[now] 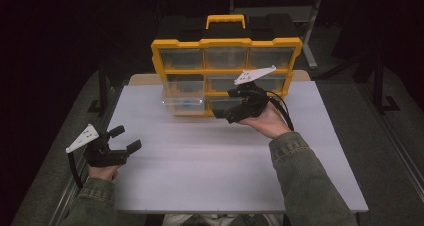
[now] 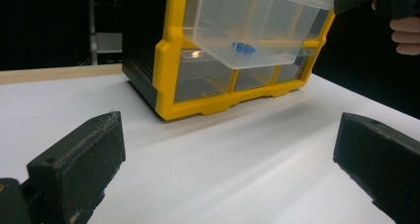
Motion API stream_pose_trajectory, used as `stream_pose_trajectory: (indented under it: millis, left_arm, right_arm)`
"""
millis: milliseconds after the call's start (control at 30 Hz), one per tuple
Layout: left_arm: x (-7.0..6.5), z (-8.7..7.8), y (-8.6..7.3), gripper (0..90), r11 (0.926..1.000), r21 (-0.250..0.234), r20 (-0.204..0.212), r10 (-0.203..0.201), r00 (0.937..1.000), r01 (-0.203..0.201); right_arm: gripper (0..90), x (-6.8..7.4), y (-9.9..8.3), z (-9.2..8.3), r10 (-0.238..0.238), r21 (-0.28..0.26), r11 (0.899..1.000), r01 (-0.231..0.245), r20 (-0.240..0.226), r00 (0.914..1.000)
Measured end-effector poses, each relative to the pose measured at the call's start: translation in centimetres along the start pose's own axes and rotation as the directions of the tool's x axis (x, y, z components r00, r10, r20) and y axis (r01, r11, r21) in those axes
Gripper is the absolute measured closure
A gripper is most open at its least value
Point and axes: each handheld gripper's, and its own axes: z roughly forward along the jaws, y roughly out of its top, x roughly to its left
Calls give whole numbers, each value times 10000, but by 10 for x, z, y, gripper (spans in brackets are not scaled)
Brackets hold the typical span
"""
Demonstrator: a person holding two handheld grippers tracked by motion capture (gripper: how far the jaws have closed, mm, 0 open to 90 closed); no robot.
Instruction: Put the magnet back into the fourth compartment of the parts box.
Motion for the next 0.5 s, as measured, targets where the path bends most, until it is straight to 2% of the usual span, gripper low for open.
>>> stream_pose_trajectory:
  millis: [500]
  left_arm:
    - [0,1,0,0,10000,-3,-17,7,10000,-7]
  right_arm:
    - [70,-8,-31,-14,401,-112,9991,-399,182,9990]
